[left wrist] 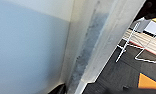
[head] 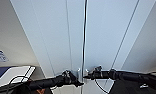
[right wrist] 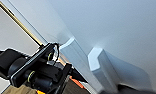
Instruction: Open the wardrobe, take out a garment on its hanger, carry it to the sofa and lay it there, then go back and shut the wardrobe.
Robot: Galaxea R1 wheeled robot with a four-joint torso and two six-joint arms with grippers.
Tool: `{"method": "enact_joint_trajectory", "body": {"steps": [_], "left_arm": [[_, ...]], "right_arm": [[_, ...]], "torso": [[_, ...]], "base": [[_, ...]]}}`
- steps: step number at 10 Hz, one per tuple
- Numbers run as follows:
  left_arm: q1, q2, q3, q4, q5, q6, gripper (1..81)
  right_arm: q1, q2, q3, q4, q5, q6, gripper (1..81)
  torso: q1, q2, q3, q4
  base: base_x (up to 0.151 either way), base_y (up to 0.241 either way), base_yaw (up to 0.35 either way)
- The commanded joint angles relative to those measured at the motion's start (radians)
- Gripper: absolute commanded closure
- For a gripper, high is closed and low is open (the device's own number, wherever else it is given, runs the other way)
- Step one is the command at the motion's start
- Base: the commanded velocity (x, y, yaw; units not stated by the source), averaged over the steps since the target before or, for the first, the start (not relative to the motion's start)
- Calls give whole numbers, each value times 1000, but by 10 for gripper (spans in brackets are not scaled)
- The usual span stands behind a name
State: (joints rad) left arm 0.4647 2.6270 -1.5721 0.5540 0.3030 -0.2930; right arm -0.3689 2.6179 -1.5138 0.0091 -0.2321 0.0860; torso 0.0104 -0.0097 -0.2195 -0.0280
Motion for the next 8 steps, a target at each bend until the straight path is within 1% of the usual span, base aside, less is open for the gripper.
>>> {"method": "enact_joint_trajectory", "body": {"steps": [1,3,5,8], "left_arm": [[-154,88,225,9,-216,38,10],[-137,94,237,32,-217,37,10],[-128,104,250,36,-216,38,10],[-106,72,320,49,-217,37,10]], "right_arm": [[115,21,129,37,-33,6,10],[107,-23,173,40,-29,6,10],[93,-39,199,38,-19,6,10],[80,-54,216,37,-16,6,10]], "torso": [[0,0,0,0],[1,0,0,0],[1,1,0,0],[1,1,0,0]], "base": [[0,0,0],[0,0,0],[0,0,0],[0,0,0]]}}
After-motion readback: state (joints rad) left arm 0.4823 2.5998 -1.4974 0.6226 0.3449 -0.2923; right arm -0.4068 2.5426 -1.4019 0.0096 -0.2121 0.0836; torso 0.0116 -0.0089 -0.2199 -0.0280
